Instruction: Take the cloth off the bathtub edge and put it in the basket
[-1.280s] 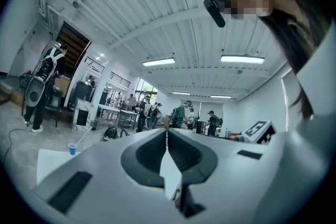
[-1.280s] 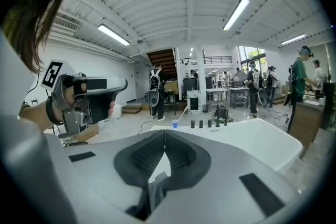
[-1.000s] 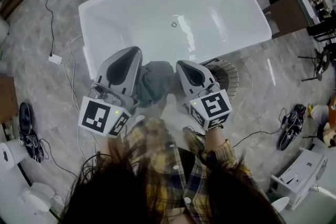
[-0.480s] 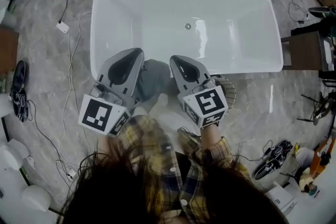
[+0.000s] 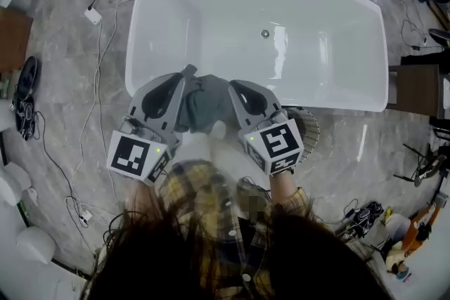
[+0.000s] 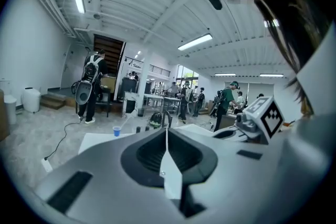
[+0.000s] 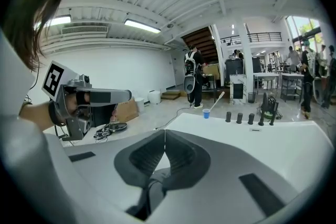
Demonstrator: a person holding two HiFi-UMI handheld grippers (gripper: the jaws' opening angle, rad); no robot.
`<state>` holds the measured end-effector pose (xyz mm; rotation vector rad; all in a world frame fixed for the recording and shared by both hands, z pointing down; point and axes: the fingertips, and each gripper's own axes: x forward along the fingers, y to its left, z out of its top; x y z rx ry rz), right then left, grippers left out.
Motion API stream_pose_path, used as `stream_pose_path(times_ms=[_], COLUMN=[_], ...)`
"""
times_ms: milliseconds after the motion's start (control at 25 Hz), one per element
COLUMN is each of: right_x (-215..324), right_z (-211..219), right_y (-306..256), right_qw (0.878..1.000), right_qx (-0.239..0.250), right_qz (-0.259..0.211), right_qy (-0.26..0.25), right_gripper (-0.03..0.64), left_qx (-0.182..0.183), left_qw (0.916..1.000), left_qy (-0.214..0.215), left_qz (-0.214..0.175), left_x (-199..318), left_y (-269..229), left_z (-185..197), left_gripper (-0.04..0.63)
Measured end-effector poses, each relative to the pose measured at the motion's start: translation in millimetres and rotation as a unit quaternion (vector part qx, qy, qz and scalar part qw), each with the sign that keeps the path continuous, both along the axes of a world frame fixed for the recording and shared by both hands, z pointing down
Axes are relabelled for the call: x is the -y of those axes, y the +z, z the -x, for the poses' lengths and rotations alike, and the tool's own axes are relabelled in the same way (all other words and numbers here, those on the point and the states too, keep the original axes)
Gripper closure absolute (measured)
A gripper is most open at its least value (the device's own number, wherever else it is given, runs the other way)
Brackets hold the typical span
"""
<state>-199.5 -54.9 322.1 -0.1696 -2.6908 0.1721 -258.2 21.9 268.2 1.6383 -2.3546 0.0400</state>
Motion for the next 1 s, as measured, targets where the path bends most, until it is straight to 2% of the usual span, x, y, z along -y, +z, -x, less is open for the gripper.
stream_pose_path(times_ms=[400, 600, 840, 1000], right_x=[-10, -18, -25, -28], right_z=[13, 10, 4, 3], right_y=[41, 78, 125, 147], right_qw=[1.0, 0.999, 0.997, 0.997], right_qx=[-0.015, -0.041, -0.067, -0.064], right_qz=[-0.008, -0.004, 0.017, 0.031], right_qy=[0.016, 0.013, 0.018, 0.033], right_gripper=[0.601, 0.6, 0.6, 0.6], left_qx=[-0.03, -0.059, -0.096, -0.111], left_qw=[0.9987, 0.9964, 0.9922, 0.9889], left_qy=[0.01, 0.014, 0.014, 0.018], left_qz=[0.04, 0.059, 0.077, 0.097], left_x=[-24, -37, -47, -53], left_y=[55, 98, 152, 187], left_z=[2, -1, -12, -18], left_gripper=[0.572, 0.572, 0.572, 0.572])
